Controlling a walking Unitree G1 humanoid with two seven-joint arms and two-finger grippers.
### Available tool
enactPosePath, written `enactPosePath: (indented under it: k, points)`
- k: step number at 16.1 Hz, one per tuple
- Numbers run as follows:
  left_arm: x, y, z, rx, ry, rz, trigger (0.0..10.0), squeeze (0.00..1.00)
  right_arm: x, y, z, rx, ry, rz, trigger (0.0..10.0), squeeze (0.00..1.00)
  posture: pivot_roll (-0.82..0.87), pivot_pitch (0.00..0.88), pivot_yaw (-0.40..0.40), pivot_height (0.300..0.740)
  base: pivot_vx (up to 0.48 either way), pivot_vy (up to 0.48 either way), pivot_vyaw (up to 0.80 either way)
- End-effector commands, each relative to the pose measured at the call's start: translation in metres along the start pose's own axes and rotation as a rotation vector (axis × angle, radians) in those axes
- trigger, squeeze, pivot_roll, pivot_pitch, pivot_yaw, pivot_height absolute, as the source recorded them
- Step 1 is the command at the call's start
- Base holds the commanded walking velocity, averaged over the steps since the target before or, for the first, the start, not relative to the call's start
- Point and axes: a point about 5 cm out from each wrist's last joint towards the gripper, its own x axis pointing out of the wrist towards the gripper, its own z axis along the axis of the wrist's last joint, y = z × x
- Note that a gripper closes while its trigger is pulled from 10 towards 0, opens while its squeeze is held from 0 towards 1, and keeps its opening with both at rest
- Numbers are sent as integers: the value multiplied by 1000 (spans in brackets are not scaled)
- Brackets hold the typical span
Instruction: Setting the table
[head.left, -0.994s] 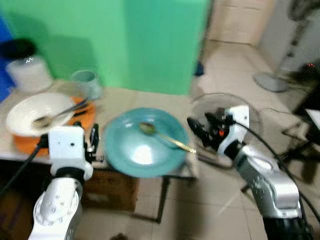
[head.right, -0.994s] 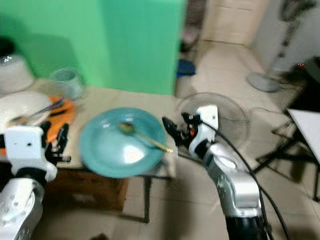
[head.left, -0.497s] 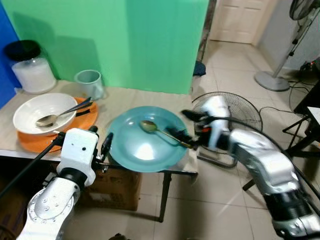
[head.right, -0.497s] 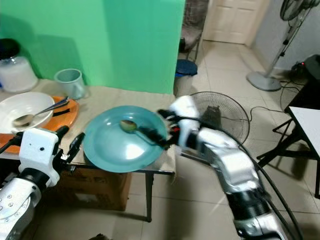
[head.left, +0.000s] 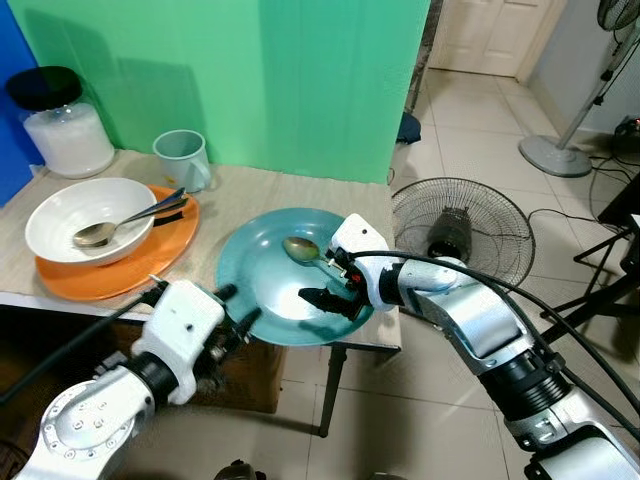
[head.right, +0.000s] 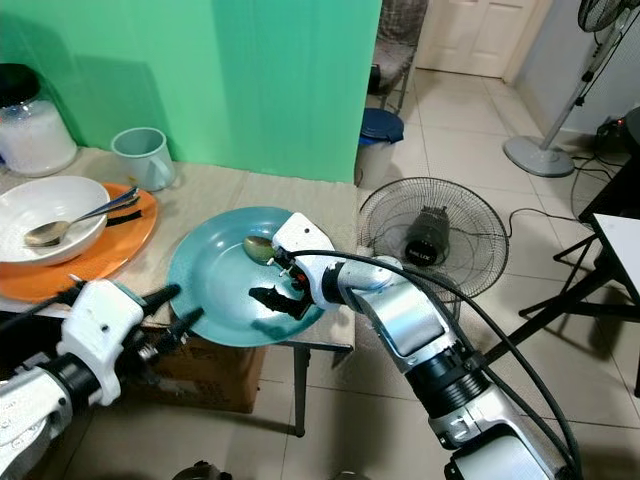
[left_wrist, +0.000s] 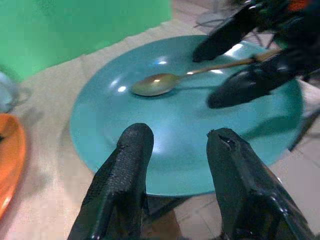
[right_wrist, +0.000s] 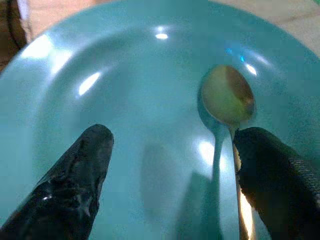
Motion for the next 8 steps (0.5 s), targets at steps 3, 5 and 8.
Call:
enactPosePath:
  k: [3,5,8]
  points:
    - [0,-3,2,12,-9,-35,10000,0,-1,-11,7,10,3,-78,1294,0,-18,0,-27,740,0,0,0]
    - [0,-3,2,13,-6,-41,10000,0,0,-14,8,16,6,-104,745,0,-19,0,-25,740,0,0,0]
    - [1,-3,1,18,1,-44,10000,0,4,-11,7,23,12,-124,0,0,-20,0,-27,740,0,0,0]
